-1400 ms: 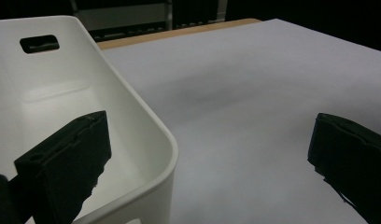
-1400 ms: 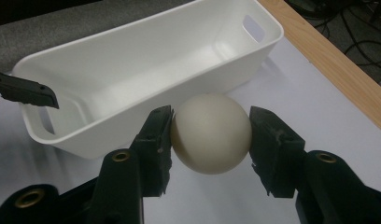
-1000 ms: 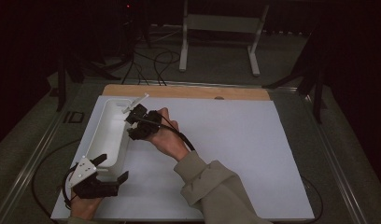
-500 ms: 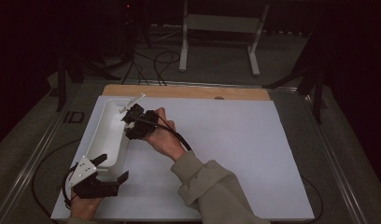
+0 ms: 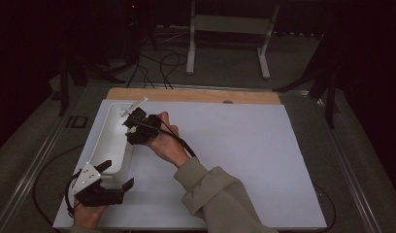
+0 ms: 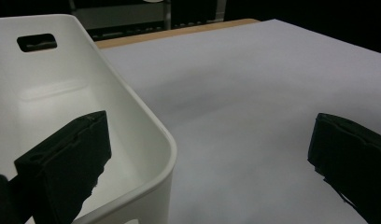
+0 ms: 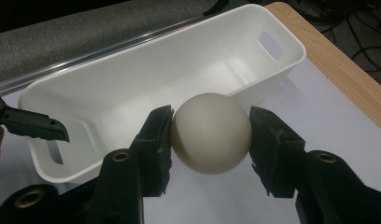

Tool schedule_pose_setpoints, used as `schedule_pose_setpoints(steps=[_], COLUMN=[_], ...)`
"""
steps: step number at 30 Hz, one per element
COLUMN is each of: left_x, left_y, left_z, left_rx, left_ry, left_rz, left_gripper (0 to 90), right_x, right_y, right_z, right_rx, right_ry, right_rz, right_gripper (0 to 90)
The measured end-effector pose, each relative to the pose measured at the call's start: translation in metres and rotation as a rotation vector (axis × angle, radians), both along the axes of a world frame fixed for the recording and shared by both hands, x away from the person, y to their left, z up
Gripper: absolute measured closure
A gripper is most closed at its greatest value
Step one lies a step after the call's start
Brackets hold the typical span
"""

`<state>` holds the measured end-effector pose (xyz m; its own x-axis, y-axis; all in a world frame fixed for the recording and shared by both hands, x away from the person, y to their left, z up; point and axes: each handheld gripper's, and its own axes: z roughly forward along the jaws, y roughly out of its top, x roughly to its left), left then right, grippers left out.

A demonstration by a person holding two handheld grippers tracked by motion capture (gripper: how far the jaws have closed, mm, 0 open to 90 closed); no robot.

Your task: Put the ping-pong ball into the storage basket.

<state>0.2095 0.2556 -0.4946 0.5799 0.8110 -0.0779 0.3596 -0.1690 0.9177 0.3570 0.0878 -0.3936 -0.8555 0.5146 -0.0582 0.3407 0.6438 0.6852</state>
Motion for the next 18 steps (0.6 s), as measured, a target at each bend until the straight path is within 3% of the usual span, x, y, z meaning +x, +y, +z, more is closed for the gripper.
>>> schedule_pose_setpoints(steps=[18], left_x=[0.0008], left_y=[-0.0012], left_z=[-0.0017], left_rx=[0.002], left_ry=[0.004], left_rz=[-0.004], left_gripper=[0.0], right_x=[-0.0011], right_y=[0.0101], right_z=[-0.0033], right_rx=[0.013], right_ry=[-0.011], right_rz=[0.008], right_gripper=[50.8])
